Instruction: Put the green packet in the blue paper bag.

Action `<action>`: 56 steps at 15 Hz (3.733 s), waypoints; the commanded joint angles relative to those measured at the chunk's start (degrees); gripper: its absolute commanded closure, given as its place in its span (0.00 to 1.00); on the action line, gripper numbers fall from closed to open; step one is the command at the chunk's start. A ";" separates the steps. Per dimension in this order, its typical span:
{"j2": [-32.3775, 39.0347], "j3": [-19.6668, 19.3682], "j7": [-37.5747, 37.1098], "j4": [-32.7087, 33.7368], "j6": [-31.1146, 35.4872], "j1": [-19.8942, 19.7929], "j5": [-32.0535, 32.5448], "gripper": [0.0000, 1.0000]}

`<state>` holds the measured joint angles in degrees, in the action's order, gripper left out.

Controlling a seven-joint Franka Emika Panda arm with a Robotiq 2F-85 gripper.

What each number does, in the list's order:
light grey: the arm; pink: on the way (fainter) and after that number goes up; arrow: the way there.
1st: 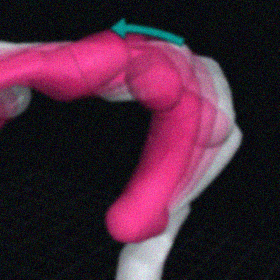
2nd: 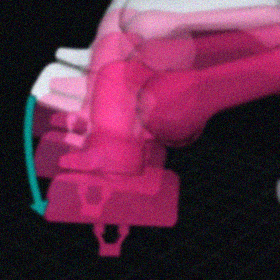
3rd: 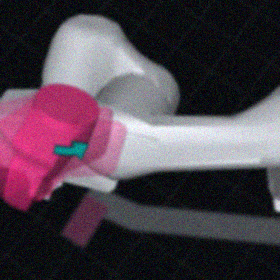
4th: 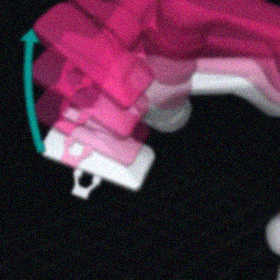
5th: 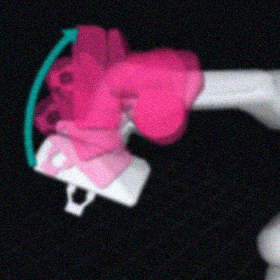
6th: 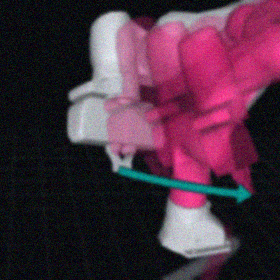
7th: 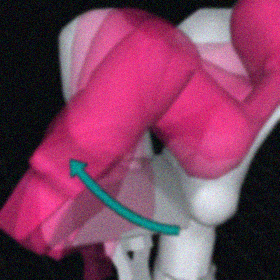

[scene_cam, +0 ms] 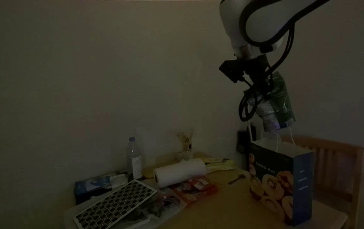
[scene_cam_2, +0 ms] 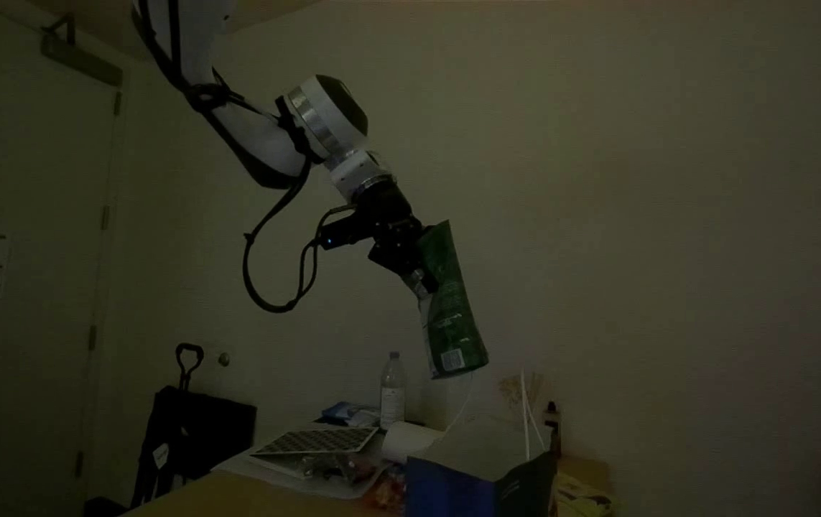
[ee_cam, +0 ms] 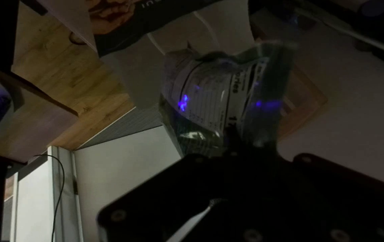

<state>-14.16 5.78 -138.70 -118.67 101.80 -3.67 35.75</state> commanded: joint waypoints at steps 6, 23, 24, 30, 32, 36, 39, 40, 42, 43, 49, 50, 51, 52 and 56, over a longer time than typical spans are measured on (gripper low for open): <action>6.56 -1.31 -11.84 9.91 -2.20 0.29 4.55 0.99; 15.50 -0.59 -10.33 13.16 -14.57 5.65 3.81 0.99; 16.08 -0.41 -10.09 12.99 -15.66 6.58 3.36 0.99; 17.42 -2.48 -9.75 10.93 -15.22 7.03 0.93 0.99; 17.22 -3.90 -10.35 11.01 -13.48 6.31 2.63 0.99; 17.62 -6.45 -10.01 11.29 -10.02 4.86 2.05 0.99; 18.57 -7.51 -9.68 11.31 -8.77 4.17 1.85 0.99; 18.94 -7.83 -9.33 11.43 -8.43 3.95 1.70 0.99; 19.25 -8.09 -9.22 11.58 -8.44 3.78 1.54 0.73; 19.31 -8.24 -9.24 11.52 -8.33 3.82 1.67 0.71; 18.53 -8.00 -9.84 11.36 -9.19 4.47 2.39 0.34; 17.96 -7.71 -9.97 11.30 -9.72 4.79 2.42 0.27; 17.16 -7.37 -10.13 11.02 -9.84 5.13 2.69 0.22; 16.10 -6.88 -10.31 10.85 -10.32 5.57 3.09 0.16; 10.71 -4.42 -10.30 10.53 -11.66 7.25 5.72 0.00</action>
<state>1.68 -0.34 -149.01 -106.66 91.48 2.63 39.49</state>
